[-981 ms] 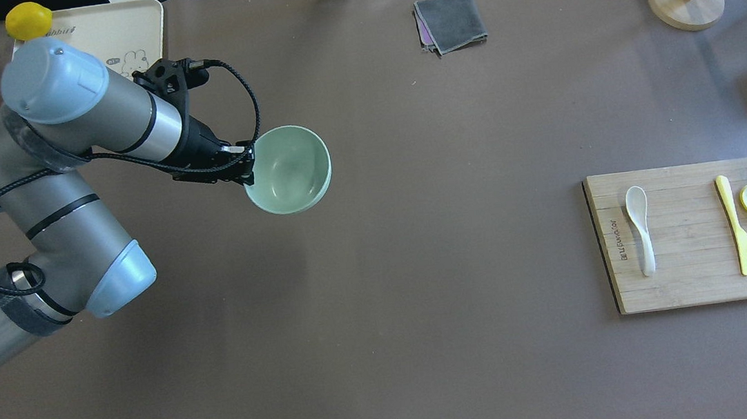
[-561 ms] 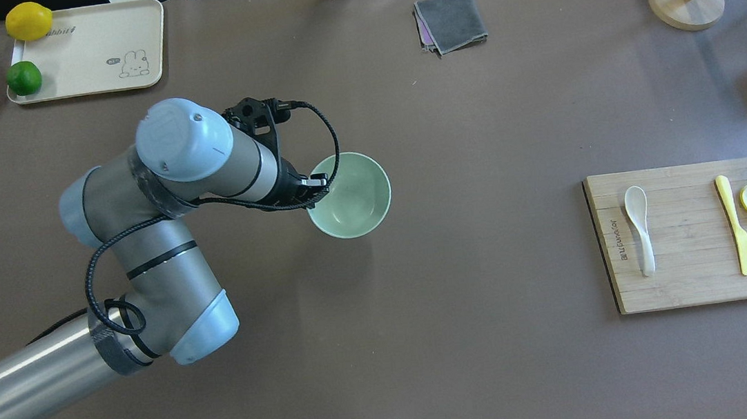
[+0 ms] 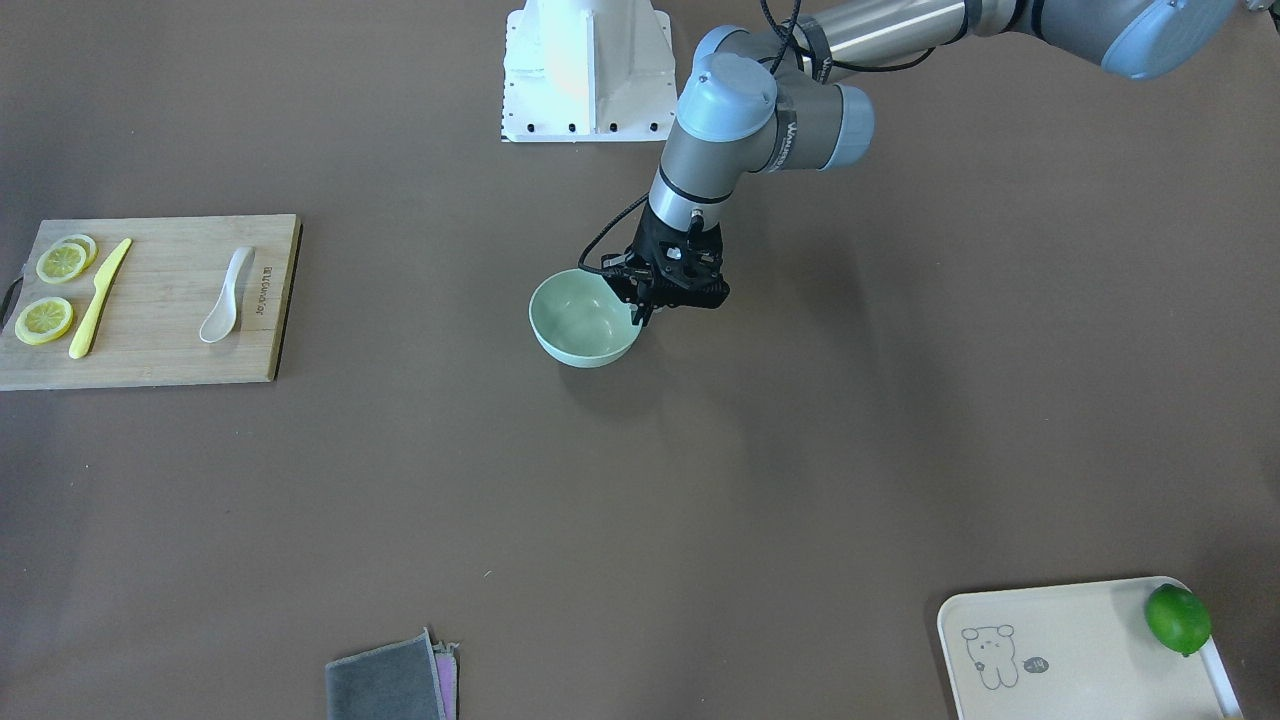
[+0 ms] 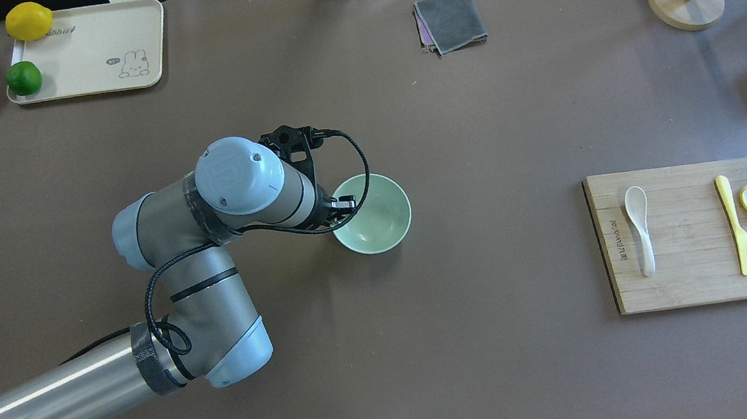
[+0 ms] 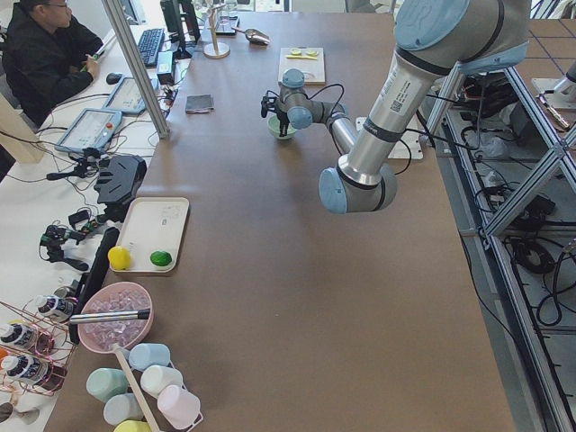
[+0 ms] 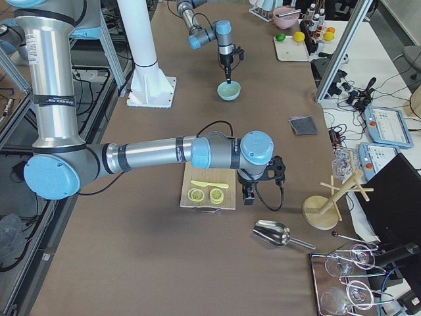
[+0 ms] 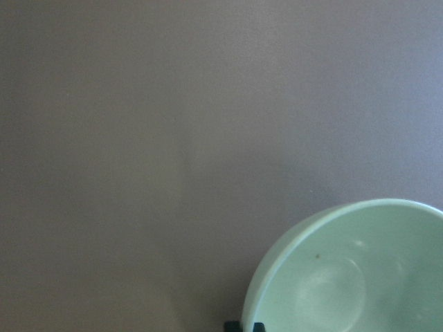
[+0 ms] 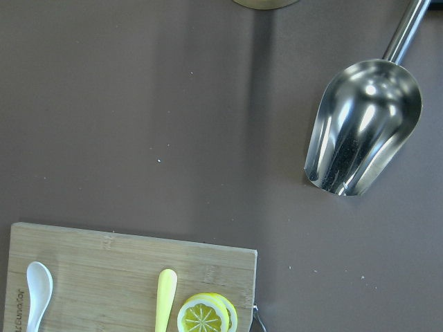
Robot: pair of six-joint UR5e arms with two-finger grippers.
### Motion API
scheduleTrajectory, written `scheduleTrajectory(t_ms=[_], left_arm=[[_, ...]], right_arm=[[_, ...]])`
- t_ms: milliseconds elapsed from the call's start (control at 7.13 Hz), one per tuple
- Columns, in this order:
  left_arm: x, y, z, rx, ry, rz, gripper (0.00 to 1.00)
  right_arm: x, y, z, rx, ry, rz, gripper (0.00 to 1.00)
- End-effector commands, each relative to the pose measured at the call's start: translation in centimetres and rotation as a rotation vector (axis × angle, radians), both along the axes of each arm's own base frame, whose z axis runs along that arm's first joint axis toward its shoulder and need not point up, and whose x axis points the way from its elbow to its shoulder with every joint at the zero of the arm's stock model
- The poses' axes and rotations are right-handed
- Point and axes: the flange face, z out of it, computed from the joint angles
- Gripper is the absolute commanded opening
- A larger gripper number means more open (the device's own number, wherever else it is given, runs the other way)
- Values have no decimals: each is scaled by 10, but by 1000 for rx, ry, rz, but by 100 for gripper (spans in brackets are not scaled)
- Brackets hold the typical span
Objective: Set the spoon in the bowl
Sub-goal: 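Slide the pale green bowl with the left gripper toward the table center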
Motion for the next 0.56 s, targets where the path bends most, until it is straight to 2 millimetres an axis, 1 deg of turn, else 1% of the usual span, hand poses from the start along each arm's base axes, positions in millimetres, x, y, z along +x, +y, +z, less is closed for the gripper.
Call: scheduleTrajectory(t_ms=[0, 140, 280, 421], left_arm=[[-15, -3, -13, 28, 41, -12, 98], [-46, -23, -18, 38, 57, -49, 98], [-80, -36, -10, 20, 70, -58, 98], [-117, -59, 1, 6, 73, -72, 98]], right_arm=[[-23, -2, -27, -15, -12, 5, 100], [-56, 3, -60, -34, -5, 3, 100], [-91, 15, -88, -55, 16, -1, 100], [-126, 32, -101, -80, 29, -27, 100]])
